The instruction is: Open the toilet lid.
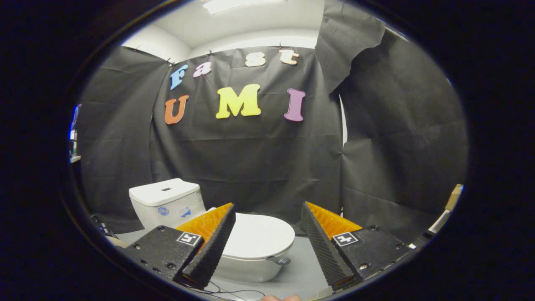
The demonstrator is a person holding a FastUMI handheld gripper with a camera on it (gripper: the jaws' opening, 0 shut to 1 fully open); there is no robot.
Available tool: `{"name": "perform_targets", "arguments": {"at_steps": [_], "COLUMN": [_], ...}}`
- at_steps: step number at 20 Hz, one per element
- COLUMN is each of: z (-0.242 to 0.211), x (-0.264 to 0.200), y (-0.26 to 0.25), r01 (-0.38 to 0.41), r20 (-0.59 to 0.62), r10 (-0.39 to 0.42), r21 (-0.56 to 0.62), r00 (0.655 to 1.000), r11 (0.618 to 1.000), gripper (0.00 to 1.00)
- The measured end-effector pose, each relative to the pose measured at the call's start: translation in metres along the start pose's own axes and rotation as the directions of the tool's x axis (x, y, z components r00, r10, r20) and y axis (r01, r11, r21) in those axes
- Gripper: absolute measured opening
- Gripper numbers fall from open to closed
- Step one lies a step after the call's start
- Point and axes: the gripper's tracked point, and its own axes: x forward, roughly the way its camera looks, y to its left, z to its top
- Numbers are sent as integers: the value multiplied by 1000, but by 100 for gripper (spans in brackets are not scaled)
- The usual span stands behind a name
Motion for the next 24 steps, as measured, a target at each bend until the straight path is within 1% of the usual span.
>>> {"name": "perform_targets", "arguments": {"at_steps": [4, 7, 13, 15, 19, 21, 24], "z": [-7, -18, -55, -71, -106, -121, -139], "x": [2, 5, 20, 28, 44, 51, 66], "y": [2, 2, -2, -8, -16, -17, -13], "r01": [-5, -6, -2, 15, 84, 112, 125], "r20": [-20, -63, -217, -290, -445, -505, -573], "r10": [5, 7, 9, 5, 4, 19, 74], "r21": [6, 13, 32, 68, 179, 227, 301], "r00": [1000, 998, 976, 957, 896, 863, 816], "r11": [1000, 1000, 999, 998, 980, 967, 945], "gripper": [99, 99, 99, 99, 99, 98, 98]}}
